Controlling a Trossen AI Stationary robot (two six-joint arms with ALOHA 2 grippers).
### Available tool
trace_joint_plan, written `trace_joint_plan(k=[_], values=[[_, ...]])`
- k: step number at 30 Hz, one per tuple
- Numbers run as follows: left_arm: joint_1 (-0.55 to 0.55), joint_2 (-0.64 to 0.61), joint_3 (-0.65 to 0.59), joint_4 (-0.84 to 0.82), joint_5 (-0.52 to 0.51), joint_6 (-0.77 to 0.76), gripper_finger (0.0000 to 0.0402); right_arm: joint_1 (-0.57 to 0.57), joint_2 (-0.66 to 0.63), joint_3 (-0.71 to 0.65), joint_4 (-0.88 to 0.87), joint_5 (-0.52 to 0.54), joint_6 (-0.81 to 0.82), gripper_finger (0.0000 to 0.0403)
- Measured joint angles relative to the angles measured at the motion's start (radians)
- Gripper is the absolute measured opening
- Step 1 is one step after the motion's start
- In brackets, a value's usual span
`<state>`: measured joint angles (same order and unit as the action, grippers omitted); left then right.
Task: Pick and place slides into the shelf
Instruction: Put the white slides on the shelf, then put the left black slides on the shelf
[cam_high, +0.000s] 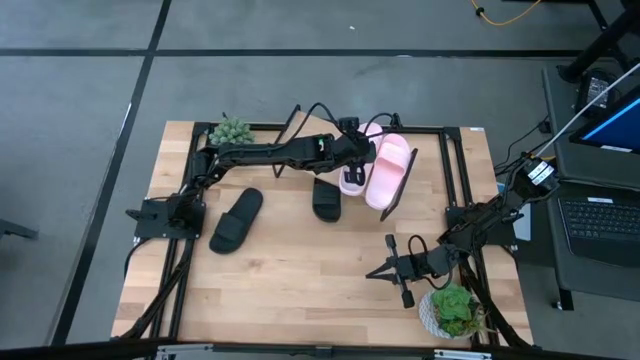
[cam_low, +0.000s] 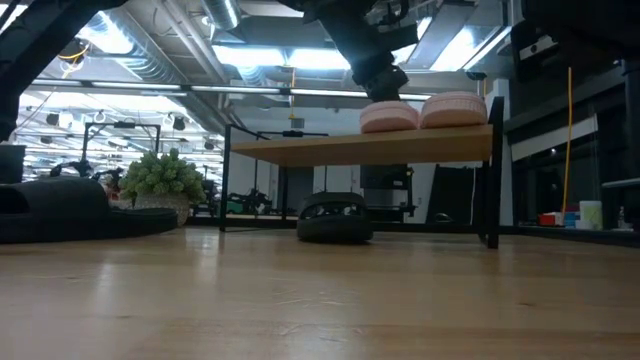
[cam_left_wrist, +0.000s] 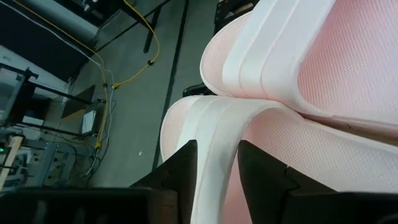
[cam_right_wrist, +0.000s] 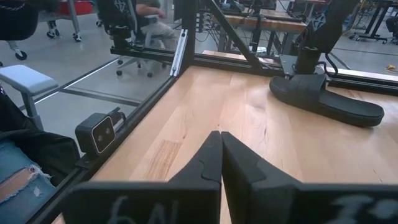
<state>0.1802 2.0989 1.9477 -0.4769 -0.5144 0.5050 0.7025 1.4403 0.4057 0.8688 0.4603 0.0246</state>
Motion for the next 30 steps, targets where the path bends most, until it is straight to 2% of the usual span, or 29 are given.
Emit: trace_joint_plan(k=[14, 21, 26, 30], values=[[-0.023, -0.074, 0.000, -0.012, -0.011, 0.025, 0.0106, 0.000, 0.000, 0.000, -0.020, 0.000, 0.027, 0.0005], [-0.069, -0.129, 0.001, -0.070, -0.117, 0.074, 0.0105, 0.000, 0.000, 0.000, -0.023, 0.000, 0.026, 0.0005], [-0.110, -0.166, 0.001, -0.111, -0.151, 0.020, 0.0105, 0.000, 0.000, 0.000, -0.028, 0.000, 0.030, 0.0007], [-0.140, -0.194, 0.001, -0.239, -0.125, -0.067, 0.0105, 0.000, 0.000, 0.000, -0.025, 0.000, 0.023, 0.0010]])
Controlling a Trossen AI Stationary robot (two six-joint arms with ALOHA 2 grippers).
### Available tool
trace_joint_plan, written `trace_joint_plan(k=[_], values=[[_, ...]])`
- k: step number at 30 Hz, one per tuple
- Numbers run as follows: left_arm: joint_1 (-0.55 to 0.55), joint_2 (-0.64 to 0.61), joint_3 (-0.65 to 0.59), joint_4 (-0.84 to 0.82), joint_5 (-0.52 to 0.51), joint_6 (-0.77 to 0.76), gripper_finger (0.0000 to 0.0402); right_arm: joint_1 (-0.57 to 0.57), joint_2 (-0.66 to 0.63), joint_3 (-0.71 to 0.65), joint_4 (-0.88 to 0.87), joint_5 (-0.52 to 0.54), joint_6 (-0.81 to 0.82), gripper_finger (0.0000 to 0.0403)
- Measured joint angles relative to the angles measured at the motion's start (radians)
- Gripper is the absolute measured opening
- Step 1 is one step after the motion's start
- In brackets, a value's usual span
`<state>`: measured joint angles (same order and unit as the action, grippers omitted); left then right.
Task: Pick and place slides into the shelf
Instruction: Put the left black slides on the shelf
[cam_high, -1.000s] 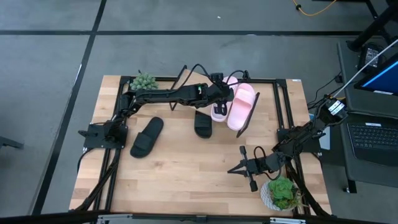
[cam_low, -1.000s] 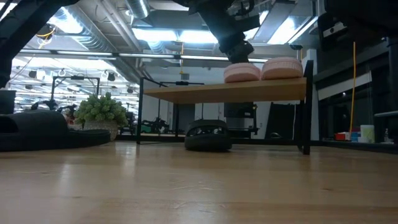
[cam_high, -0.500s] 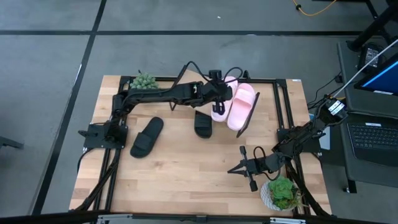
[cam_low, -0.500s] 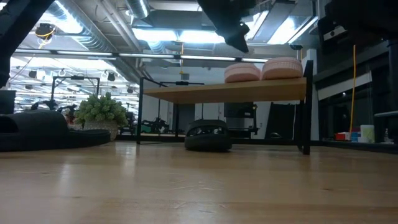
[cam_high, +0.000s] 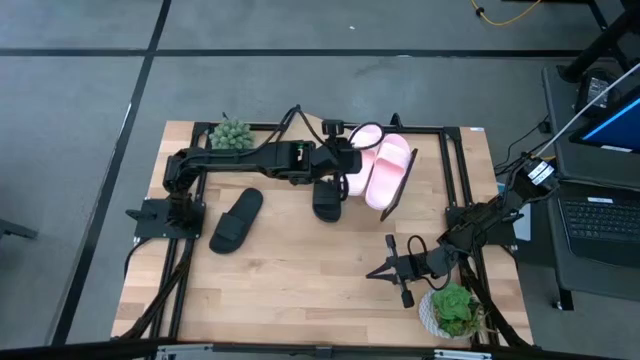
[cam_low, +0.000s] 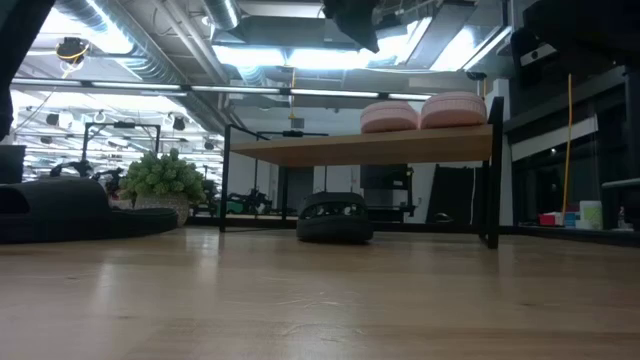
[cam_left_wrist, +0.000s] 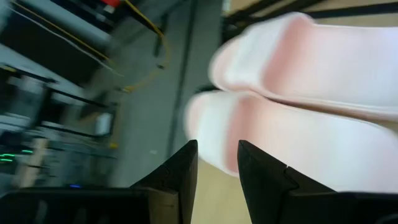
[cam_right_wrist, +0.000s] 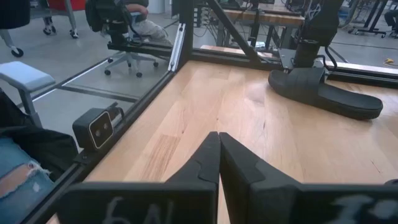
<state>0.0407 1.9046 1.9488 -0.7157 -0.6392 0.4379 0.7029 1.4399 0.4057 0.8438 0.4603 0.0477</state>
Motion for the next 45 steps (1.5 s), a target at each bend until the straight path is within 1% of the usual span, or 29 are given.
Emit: trace_joint_plan(k=[4, 7, 9, 12, 14, 17, 20, 24, 26, 32, 36, 42, 45], values=[[-0.035, -0.028, 0.000, -0.100, 0.099, -0.132, 0.0105, 0.000, 0.000, 0.000, 0.001, 0.000, -0.001, 0.0011], [-0.067, -0.032, 0.000, -0.150, 0.130, -0.206, 0.0105, 0.000, 0.000, 0.000, 0.002, 0.000, 0.001, 0.0011], [-0.094, -0.029, -0.002, -0.182, 0.128, -0.228, 0.0105, 0.001, 0.000, 0.000, 0.004, 0.000, 0.002, 0.0011], [-0.143, -0.031, -0.016, -0.177, 0.118, -0.256, 0.0105, 0.007, 0.000, 0.000, 0.004, 0.000, 0.005, 0.0011], [-0.180, -0.029, -0.036, -0.185, 0.084, -0.282, 0.0105, 0.014, 0.000, 0.000, 0.004, 0.000, 0.012, 0.0011], [-0.243, -0.046, -0.078, -0.177, 0.029, -0.326, 0.0105, 0.028, 0.000, 0.000, 0.004, 0.000, 0.018, 0.0012], [-0.309, -0.076, -0.142, -0.161, 0.020, -0.384, 0.0105, 0.043, 0.000, 0.000, 0.007, 0.000, 0.023, 0.0012], [-0.388, -0.131, -0.283, -0.047, 0.005, -0.427, 0.0105, 0.060, 0.000, 0.000, 0.028, 0.000, 0.017, 0.0012], [-0.417, -0.175, -0.361, 0.043, -0.006, -0.449, 0.0105, 0.065, 0.000, 0.000, 0.032, 0.001, 0.020, 0.0012], [-0.499, -0.313, -0.607, 0.195, -0.008, -0.565, 0.0105, 0.077, 0.000, 0.000, 0.040, 0.001, 0.025, 0.0012], [-0.551, -0.389, -0.753, 0.328, -0.029, -0.593, 0.0105, 0.077, 0.000, 0.000, 0.040, 0.001, 0.026, 0.0012], [-0.589, -0.449, -0.920, 0.525, -0.029, -0.590, 0.0105, 0.077, 0.000, 0.000, 0.046, 0.001, 0.026, 0.0012], [-0.591, -0.448, -0.995, 0.612, 0.000, -0.593, 0.0105, 0.077, 0.000, 0.000, 0.047, 0.001, 0.026, 0.0012]])
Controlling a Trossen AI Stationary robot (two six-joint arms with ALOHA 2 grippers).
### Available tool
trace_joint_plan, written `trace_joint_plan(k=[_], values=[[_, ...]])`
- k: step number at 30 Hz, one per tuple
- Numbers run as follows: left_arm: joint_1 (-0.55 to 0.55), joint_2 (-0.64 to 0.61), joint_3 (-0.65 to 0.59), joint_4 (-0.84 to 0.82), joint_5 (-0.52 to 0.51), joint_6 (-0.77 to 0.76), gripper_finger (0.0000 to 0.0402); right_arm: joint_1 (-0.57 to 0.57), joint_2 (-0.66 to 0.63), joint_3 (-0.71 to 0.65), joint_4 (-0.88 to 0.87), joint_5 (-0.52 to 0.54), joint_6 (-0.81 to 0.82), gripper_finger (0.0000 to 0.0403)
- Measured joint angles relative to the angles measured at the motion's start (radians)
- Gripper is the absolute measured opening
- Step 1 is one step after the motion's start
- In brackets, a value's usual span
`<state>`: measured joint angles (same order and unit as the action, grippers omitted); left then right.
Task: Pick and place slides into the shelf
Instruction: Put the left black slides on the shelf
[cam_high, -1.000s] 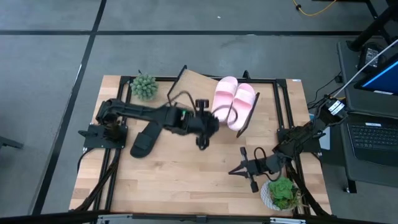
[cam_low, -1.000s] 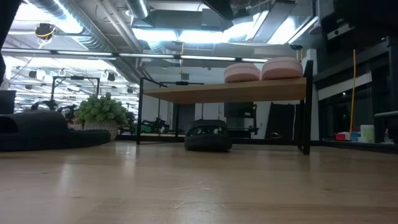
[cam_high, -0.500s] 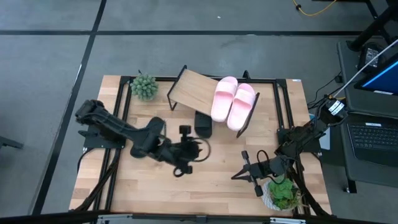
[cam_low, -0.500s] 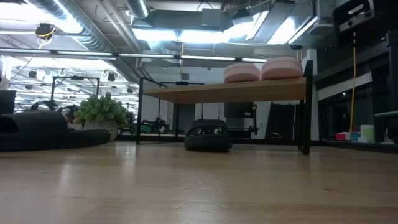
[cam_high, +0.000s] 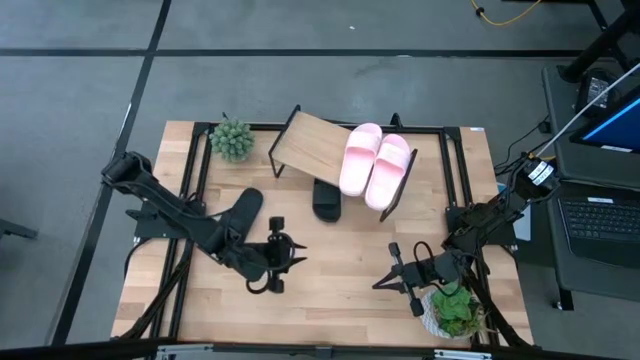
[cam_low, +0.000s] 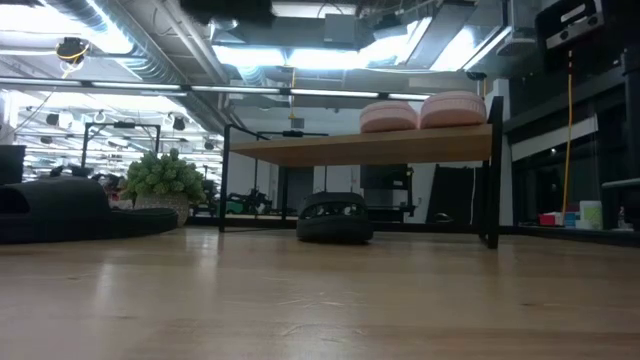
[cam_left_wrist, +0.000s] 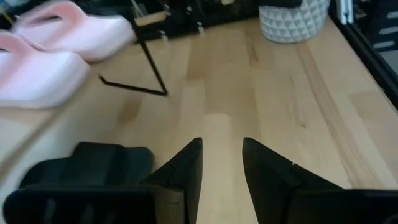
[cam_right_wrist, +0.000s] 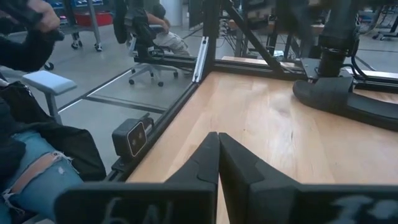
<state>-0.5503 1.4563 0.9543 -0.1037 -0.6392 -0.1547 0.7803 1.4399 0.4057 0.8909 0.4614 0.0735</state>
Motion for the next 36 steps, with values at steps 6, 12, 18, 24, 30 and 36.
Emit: trace_joint_plan(k=[6, 12, 18, 24, 30, 36], values=[[-0.006, 0.000, -0.135, 0.206, 0.065, -0.020, 0.0105, 0.000, 0.000, 0.000, -0.002, 0.000, 0.030, 0.0012], [-0.048, 0.000, -0.177, 0.251, 0.033, -0.022, 0.0105, 0.000, 0.000, 0.000, -0.005, 0.000, 0.053, 0.0012], [-0.080, -0.005, -0.176, 0.249, 0.012, -0.022, 0.0105, 0.000, 0.000, 0.000, -0.013, 0.000, 0.052, 0.0012], [-0.114, -0.005, -0.176, 0.244, -0.022, -0.022, 0.0105, 0.000, 0.000, 0.000, -0.044, 0.000, 0.052, 0.0012], [-0.128, -0.005, -0.176, 0.244, -0.055, -0.027, 0.0105, 0.000, 0.000, 0.000, -0.043, 0.000, 0.052, 0.0012], [-0.129, -0.005, -0.176, 0.244, -0.053, -0.028, 0.0105, 0.000, 0.000, 0.000, -0.043, 0.000, 0.052, 0.0012]])
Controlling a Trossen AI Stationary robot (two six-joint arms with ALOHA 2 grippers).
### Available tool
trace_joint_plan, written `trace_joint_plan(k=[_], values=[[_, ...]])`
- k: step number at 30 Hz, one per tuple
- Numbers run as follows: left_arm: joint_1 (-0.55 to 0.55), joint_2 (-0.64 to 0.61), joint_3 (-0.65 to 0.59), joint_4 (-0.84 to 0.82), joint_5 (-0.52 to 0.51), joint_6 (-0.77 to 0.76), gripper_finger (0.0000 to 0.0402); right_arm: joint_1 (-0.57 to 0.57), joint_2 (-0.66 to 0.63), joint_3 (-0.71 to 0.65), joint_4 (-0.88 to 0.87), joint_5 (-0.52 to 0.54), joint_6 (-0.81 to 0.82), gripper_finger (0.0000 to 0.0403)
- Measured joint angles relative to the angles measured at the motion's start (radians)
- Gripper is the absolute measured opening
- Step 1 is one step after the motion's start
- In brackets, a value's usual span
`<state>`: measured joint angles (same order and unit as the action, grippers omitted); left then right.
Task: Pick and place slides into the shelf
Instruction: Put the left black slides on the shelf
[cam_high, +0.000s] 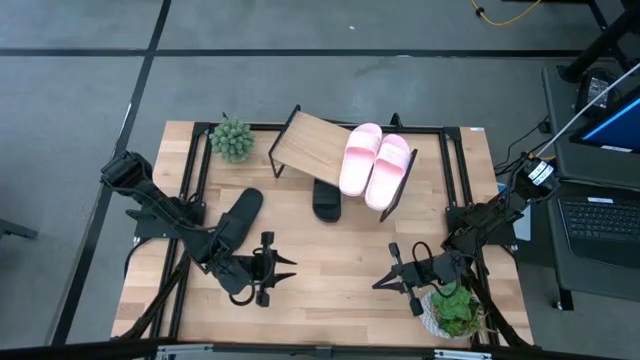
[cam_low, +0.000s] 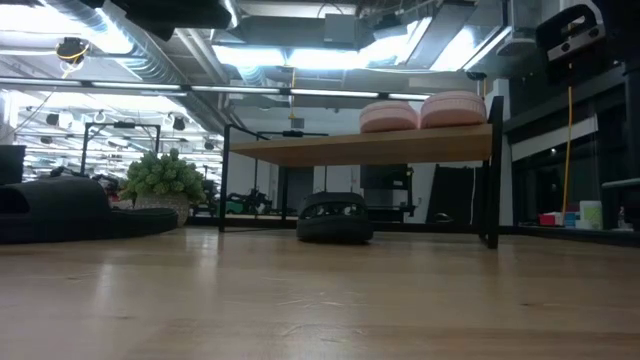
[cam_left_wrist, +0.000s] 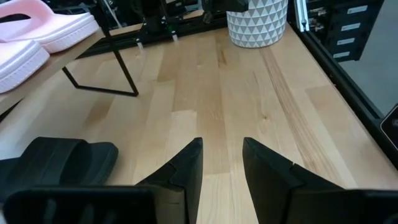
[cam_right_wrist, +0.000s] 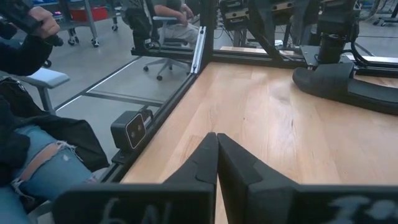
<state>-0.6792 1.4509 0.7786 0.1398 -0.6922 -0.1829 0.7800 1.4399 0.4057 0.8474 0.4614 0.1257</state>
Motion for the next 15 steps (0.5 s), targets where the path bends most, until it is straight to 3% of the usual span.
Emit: trace_joint_plan(k=[15], values=[[-0.006, 0.000, 0.000, 0.000, 0.002, 0.000, 0.0105, 0.000, 0.000, 0.000, 0.000, 0.000, 0.000, 0.0012]])
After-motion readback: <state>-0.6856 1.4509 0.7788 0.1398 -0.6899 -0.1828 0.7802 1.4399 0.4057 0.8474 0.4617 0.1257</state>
